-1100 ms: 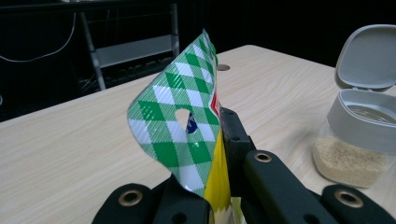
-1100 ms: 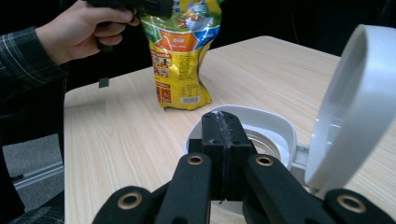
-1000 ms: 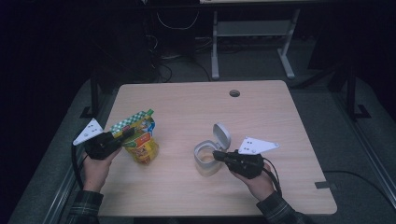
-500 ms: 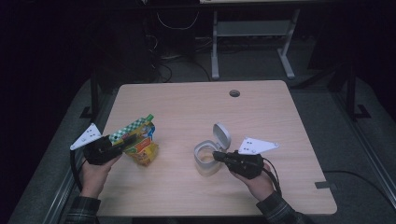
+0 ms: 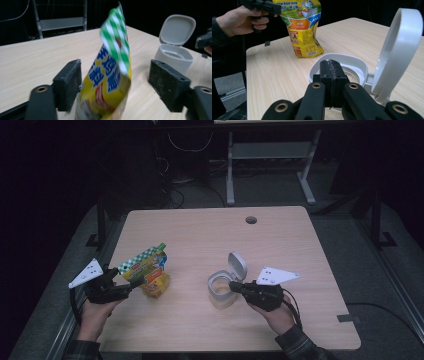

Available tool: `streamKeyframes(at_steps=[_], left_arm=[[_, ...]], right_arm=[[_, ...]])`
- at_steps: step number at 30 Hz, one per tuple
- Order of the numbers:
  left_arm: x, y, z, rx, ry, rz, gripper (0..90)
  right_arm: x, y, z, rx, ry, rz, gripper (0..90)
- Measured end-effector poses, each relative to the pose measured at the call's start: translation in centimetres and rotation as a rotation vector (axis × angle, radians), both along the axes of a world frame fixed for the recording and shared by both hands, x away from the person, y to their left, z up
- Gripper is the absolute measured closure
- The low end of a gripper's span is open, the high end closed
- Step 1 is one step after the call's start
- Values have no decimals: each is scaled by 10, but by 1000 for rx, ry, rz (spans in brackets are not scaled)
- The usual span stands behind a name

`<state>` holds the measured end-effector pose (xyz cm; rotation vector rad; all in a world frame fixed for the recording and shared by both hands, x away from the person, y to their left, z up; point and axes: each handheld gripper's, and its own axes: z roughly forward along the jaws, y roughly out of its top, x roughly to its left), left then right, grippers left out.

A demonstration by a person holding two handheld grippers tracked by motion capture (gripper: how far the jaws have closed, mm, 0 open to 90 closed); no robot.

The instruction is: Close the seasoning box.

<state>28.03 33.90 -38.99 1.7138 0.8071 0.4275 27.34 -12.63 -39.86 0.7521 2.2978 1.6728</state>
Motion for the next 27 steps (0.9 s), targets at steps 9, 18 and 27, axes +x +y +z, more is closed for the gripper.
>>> streamKeyframes(at_steps=[9, 18, 27], left_arm=[[-26, 4, -15, 34, 45, 13, 183], [-52, -5, -28, 57, 93, -41, 184], [-55, -32, -36, 57, 119, -148, 187]], right_arm=[[-5, -20, -4, -15, 1, -43, 896], [-2, -40, -9, -29, 11, -88, 895], [16, -51, -10, -26, 16, -147, 896]])
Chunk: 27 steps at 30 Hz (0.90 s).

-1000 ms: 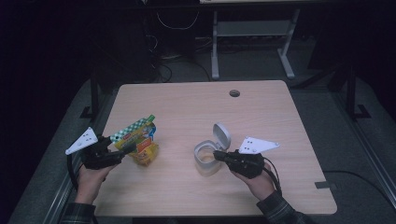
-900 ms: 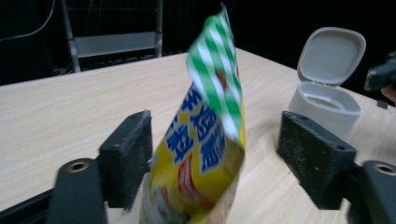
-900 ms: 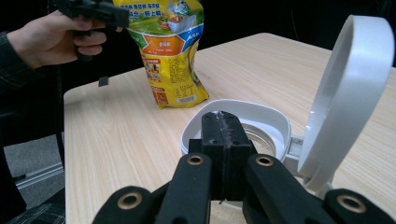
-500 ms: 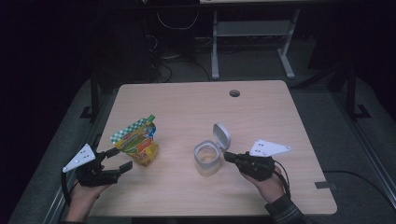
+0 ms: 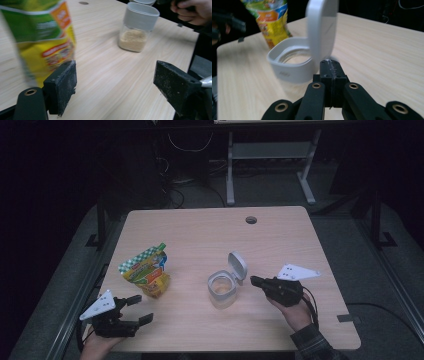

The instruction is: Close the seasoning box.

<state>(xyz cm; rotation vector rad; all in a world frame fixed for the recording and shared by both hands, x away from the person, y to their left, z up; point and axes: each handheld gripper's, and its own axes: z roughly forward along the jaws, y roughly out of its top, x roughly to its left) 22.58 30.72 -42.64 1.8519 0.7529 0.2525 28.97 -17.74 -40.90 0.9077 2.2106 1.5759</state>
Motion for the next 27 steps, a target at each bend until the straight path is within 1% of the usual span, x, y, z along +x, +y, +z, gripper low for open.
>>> streamKeyframes(at_steps=[3, 6, 9, 13, 16, 21, 27], left_arm=[[1, -8, -3, 12, 7, -23, 187], [2, -9, -4, 10, 8, -30, 187], [2, -10, -5, 2, 15, -28, 187], [2, -12, -5, 11, 16, -35, 187], [2, -13, -6, 10, 18, -36, 187], [2, -15, -7, 13, 17, -44, 187], [2, -17, -8, 23, 23, -52, 187]], right_arm=[[11, -1, 2, 30, 0, -17, 897], [20, 1, 6, 60, -1, -21, 896], [25, 6, 10, 69, -10, -18, 896], [32, 12, 13, 72, -13, -13, 897], [34, 17, 18, 77, -30, -4, 896], [37, 25, 23, 73, -44, 11, 896], [35, 34, 28, 70, -60, 34, 896]])
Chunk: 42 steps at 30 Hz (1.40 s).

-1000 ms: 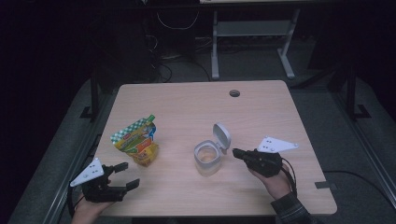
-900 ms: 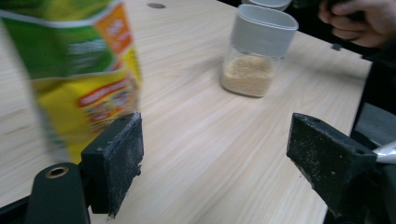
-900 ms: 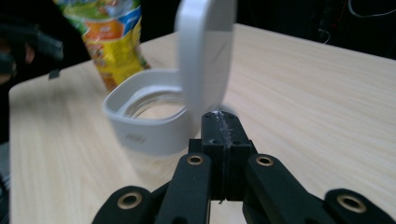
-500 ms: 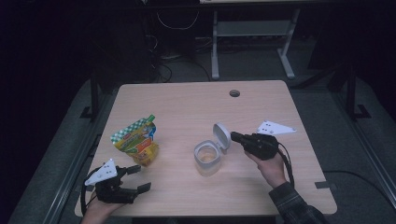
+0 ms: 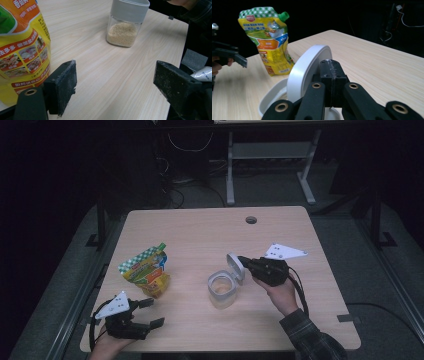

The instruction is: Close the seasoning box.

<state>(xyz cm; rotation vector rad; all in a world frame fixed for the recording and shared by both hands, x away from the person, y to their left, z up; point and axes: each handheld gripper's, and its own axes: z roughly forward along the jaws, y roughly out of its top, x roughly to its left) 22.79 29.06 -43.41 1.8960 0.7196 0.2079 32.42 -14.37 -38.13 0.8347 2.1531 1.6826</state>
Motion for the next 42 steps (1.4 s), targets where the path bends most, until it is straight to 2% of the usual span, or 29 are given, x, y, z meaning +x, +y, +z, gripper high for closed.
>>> streamKeyframes(at_steps=[9, 16, 23, 29, 34, 37, 42], left_arm=[[0, 0, 0, 2, 2, -2, 187], [1, -1, 0, 4, 4, 2, 188], [1, -3, 0, 16, 2, 3, 188], [0, 0, 0, 8, -2, 21, 188], [-1, -1, -1, 31, -2, 6, 187], [-1, -1, -1, 28, -4, 4, 186], [-1, -1, -2, 34, -2, 0, 179]], right_arm=[[-5, 13, -3, -34, 6, 45, 896], [-6, 15, -4, -50, 6, 46, 896], [-4, 5, -6, -71, 10, 6, 895], [-3, -9, -11, -79, 16, -39, 872], [-4, -24, -19, -112, 44, -79, 776], [-7, -33, -22, -109, 43, -102, 700], [-13, -42, -28, -131, 75, -144, 513]])
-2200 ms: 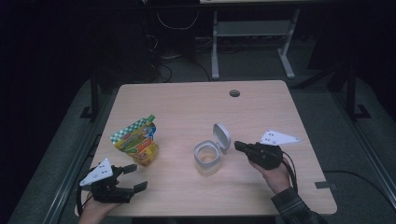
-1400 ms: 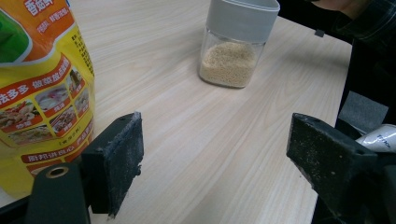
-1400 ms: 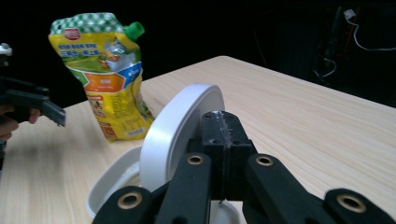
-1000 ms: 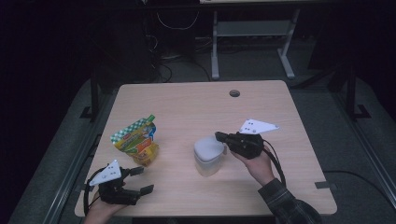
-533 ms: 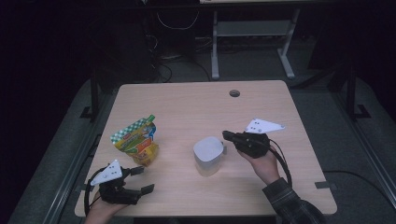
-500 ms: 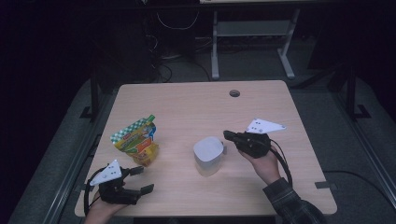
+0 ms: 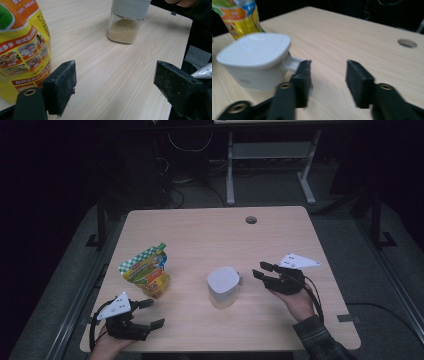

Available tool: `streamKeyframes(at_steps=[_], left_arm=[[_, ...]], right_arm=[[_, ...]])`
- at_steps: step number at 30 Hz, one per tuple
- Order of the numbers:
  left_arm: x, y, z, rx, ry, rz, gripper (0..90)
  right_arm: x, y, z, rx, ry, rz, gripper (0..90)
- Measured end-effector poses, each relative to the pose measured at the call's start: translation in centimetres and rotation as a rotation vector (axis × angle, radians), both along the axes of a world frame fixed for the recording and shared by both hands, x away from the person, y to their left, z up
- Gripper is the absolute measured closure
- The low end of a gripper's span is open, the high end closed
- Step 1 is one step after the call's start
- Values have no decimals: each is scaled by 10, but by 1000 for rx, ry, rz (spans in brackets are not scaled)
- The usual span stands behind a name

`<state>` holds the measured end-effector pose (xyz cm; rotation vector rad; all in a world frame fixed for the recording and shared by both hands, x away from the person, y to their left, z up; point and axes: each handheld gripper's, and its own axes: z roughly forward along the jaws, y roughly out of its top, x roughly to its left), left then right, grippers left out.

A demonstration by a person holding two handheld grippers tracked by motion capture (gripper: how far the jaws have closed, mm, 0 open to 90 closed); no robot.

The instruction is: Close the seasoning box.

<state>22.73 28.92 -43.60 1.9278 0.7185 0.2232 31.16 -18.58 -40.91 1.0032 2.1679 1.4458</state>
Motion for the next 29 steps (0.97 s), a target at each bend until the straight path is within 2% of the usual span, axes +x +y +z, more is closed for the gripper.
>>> streamKeyframes(at_steps=[4, 13, 21, 29], left_arm=[[1, -1, -2, 10, 10, 0, 172], [3, 0, -5, 28, 21, 10, 163], [7, 2, -8, 42, 34, 31, 137], [8, 0, -10, 63, 37, 28, 137]], right_arm=[[-8, -9, -11, -21, 13, -22, 373], [-32, -32, -41, -71, 29, -94, 144], [-48, -53, -61, -83, 91, -132, 122], [-51, -56, -60, -79, 86, -154, 122]])
